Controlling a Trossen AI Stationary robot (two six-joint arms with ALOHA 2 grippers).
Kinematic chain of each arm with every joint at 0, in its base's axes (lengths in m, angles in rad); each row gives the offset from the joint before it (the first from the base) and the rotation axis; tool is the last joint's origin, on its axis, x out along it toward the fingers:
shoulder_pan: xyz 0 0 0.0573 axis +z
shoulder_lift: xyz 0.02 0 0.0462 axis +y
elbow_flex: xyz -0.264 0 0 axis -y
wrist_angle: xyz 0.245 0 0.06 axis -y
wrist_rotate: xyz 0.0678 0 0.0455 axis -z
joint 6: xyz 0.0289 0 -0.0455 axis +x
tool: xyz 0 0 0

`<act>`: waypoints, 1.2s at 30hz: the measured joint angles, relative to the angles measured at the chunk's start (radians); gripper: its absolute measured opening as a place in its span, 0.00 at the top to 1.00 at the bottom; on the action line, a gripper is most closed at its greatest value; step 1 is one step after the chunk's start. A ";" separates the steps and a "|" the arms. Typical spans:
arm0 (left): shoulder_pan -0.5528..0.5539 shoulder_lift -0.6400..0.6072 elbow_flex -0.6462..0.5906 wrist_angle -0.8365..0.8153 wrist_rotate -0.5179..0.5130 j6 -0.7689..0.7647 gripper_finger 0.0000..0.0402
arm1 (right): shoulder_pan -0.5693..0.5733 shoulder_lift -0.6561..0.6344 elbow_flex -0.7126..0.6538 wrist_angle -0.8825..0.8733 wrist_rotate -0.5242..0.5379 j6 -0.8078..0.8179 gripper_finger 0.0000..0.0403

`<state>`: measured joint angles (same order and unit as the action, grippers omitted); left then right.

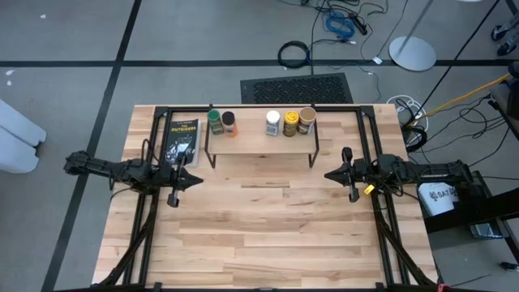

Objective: Shelf spices
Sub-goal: Return to Home Position

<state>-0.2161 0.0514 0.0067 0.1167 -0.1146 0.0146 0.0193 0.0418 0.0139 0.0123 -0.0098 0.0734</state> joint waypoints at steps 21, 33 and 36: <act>0.141 -0.051 0.000 -0.064 0.131 0.028 0.98 | 0.000 0.000 0.000 0.004 -0.022 0.016 1.00; 0.172 -0.051 0.000 -0.101 0.141 0.016 0.98 | 0.000 0.002 0.000 0.004 -0.022 0.012 1.00; 0.172 -0.051 0.000 -0.101 0.141 0.007 0.98 | 0.000 0.002 0.000 0.004 -0.022 0.016 1.00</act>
<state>-0.0437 0.0002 0.0063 0.0154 0.0261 0.0221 0.0196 0.0441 0.0139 0.0158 -0.0315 0.0894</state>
